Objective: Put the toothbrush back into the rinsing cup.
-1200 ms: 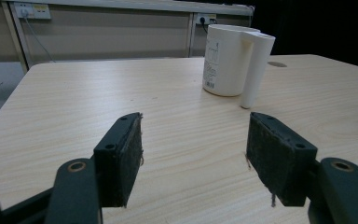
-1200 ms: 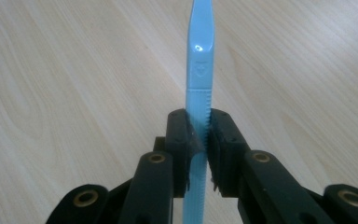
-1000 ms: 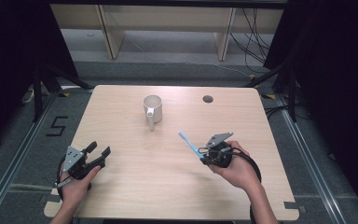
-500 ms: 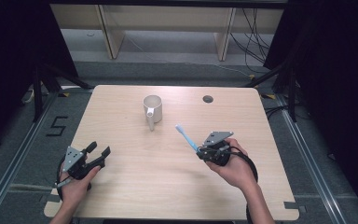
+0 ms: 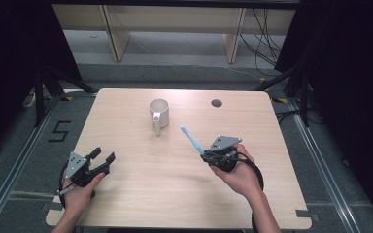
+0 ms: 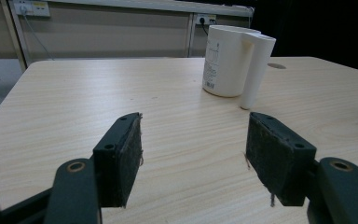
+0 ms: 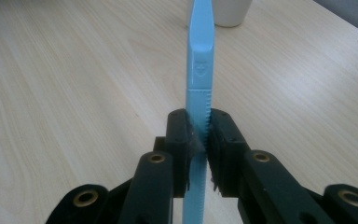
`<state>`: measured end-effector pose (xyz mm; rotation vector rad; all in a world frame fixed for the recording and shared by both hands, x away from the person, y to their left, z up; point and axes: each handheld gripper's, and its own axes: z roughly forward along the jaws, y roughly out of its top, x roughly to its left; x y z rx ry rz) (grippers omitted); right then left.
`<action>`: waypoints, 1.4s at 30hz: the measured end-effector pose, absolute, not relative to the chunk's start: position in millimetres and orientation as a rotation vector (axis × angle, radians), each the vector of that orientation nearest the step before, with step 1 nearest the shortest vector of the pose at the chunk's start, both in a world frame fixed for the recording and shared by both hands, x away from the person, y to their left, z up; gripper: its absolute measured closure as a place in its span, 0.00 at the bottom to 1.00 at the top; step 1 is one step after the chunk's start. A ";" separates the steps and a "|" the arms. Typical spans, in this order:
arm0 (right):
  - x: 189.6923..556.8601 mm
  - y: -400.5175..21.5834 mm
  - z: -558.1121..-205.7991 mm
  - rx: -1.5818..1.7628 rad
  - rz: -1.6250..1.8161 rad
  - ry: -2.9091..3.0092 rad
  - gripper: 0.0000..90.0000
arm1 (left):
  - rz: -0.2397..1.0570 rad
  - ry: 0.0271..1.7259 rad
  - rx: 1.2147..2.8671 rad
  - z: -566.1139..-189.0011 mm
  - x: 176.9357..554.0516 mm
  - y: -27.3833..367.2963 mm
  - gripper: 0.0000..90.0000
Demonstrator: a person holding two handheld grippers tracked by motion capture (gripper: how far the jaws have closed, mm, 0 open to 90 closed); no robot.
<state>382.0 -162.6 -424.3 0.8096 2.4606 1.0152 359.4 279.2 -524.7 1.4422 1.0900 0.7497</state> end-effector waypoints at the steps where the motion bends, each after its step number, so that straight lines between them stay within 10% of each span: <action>1: 382.5 -161.8 -425.3 0.809 1.028 2.449 0.88 | 0.753 1.086 1.440 -524.8 359.3 279.2 0.39; 42: 384.4 -146.3 -429.6 0.848 1.321 2.223 0.88 | 0.756 1.094 1.444 -524.6 358.6 278.8 0.39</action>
